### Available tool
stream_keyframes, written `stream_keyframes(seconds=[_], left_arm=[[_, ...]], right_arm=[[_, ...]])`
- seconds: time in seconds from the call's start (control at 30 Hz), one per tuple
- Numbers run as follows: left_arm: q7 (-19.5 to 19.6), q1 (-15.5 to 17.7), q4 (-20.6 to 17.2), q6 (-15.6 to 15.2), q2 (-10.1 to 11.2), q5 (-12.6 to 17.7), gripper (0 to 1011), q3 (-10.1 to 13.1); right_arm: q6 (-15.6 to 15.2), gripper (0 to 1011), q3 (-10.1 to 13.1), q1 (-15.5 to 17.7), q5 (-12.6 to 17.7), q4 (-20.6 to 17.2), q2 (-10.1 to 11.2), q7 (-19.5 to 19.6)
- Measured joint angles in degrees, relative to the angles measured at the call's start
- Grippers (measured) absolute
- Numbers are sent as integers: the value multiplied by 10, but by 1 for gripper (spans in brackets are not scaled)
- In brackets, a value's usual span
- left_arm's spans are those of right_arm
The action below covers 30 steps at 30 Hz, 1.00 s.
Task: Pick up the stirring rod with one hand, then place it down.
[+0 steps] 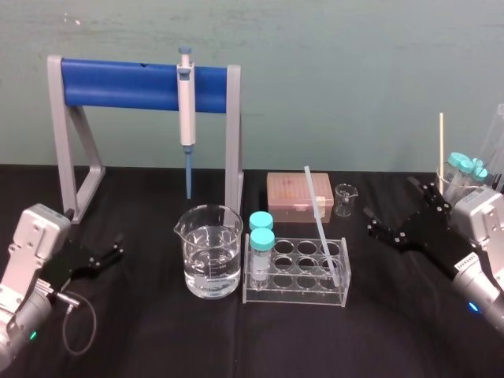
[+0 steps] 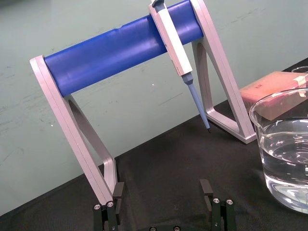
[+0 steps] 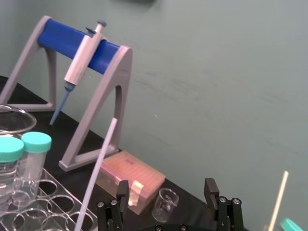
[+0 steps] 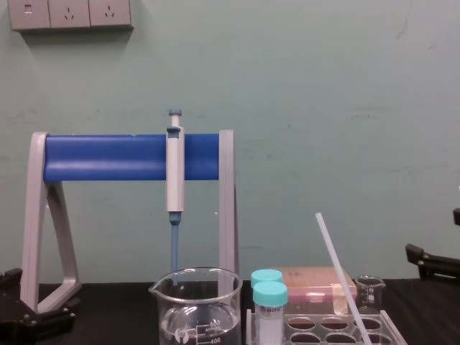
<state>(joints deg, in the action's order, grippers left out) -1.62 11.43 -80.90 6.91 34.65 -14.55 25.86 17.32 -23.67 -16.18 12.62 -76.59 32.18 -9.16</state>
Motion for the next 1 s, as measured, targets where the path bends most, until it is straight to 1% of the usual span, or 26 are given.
stream_keyframes(seconds=[0.4, 0.5, 0.53, 0.63, 0.73, 0.83, 0.93, 1.0], left_arm=[[0, 0, 0, 0, 0, 0, 1000, 0], [0, 0, 0, 0, 0, 0, 1001, 0], [0, 0, 0, 0, 0, 0, 1000, 0], [0, 0, 0, 0, 0, 0, 1000, 0], [0, 0, 0, 0, 0, 0, 1000, 0], [0, 0, 0, 0, 0, 0, 1000, 0], [0, 0, 0, 0, 0, 0, 1001, 0], [0, 0, 0, 0, 0, 0, 1000, 0]], right_arm=[[19, 1003, -8, -43, 15, 48, -21, -81], [23, 1003, -8, -58, 23, 66, -31, -107], [23, 1003, -8, -58, 23, 66, -31, -107], [24, 1003, -6, -75, 38, 90, -42, -136], [24, 1003, -4, -85, 51, 103, -49, -156], [19, 1003, 3, -103, 78, 131, -61, -194], [12, 1003, 7, -116, 95, 149, -71, -218], [7, 1003, 9, -122, 101, 157, -75, -227]])
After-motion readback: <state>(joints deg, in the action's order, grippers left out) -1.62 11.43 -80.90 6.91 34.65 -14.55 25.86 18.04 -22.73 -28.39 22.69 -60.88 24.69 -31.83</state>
